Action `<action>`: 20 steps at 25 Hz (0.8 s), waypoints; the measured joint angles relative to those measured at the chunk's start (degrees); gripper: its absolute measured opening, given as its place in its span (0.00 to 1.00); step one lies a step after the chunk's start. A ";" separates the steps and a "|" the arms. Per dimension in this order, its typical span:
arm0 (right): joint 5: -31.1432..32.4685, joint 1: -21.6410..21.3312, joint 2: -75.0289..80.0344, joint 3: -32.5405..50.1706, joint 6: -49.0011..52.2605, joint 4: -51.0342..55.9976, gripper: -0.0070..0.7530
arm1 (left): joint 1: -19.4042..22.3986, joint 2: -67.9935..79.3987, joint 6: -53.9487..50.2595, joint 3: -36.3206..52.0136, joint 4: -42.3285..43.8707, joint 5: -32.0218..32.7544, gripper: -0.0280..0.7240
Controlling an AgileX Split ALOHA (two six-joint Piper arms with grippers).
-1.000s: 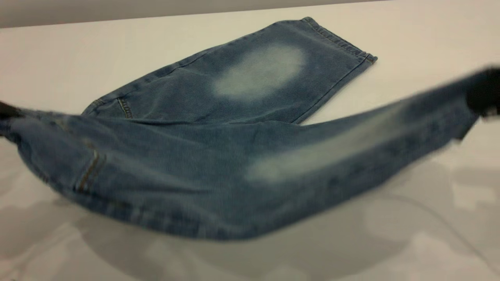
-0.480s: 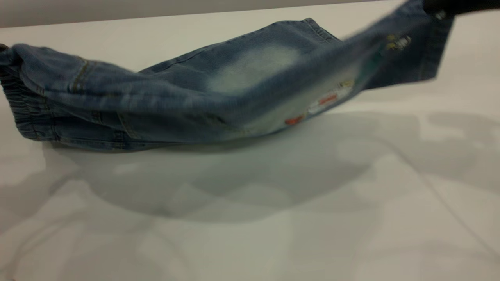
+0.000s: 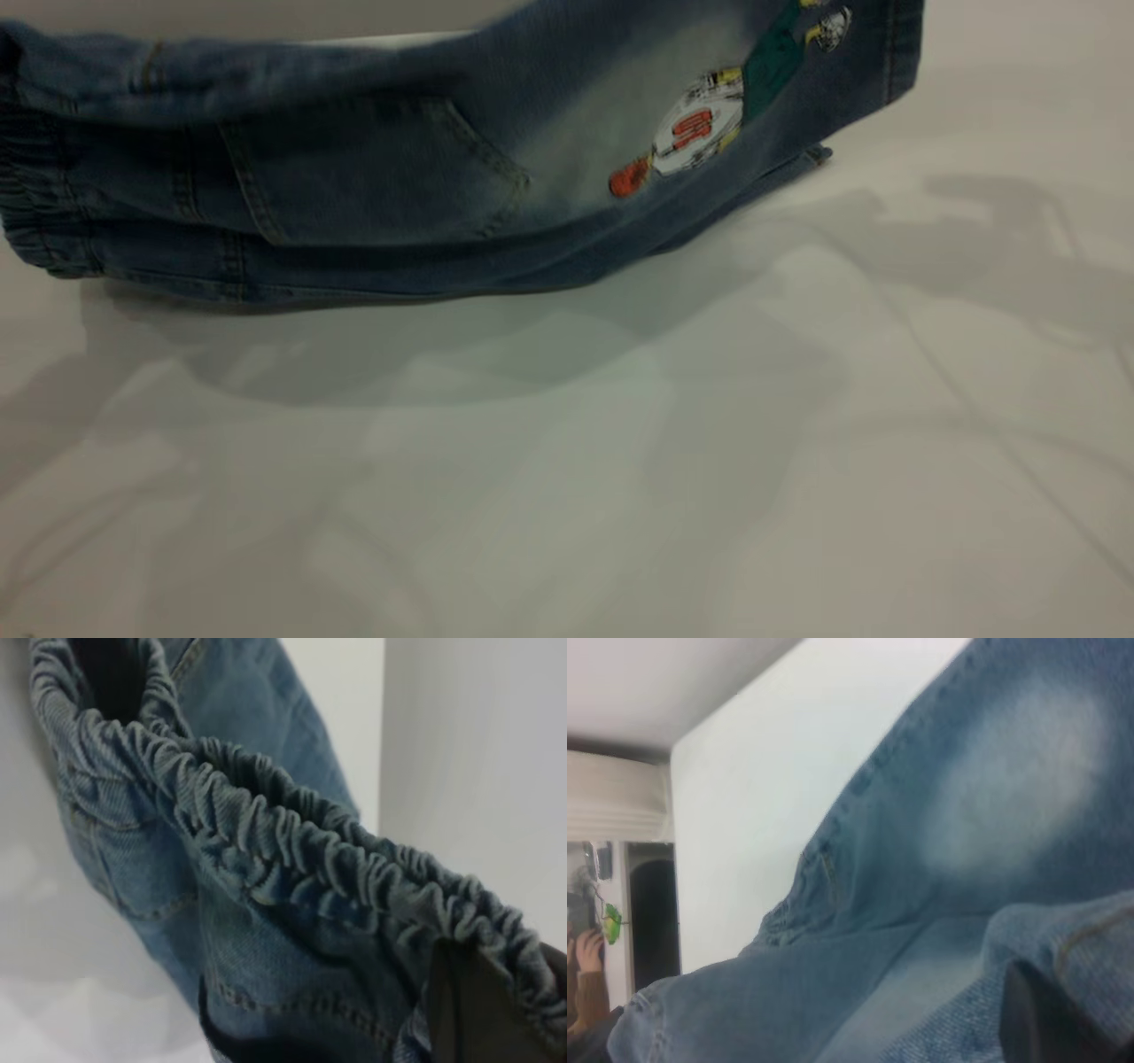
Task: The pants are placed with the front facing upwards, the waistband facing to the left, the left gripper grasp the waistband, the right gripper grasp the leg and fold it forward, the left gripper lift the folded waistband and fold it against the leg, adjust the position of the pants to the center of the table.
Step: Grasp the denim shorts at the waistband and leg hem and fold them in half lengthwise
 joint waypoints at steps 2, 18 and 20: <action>-0.02 0.72 1.57 -1.75 0.00 0.21 0.04 | 0.00 0.00 0.00 0.00 -0.88 -0.56 0.20; -5.18 7.49 17.84 -15.17 4.27 0.99 0.04 | 0.00 0.00 -6.66 0.00 -0.75 -13.88 0.20; -5.18 7.49 19.34 -16.37 4.52 0.99 0.04 | 0.00 0.00 -7.26 0.00 -0.75 -16.09 0.20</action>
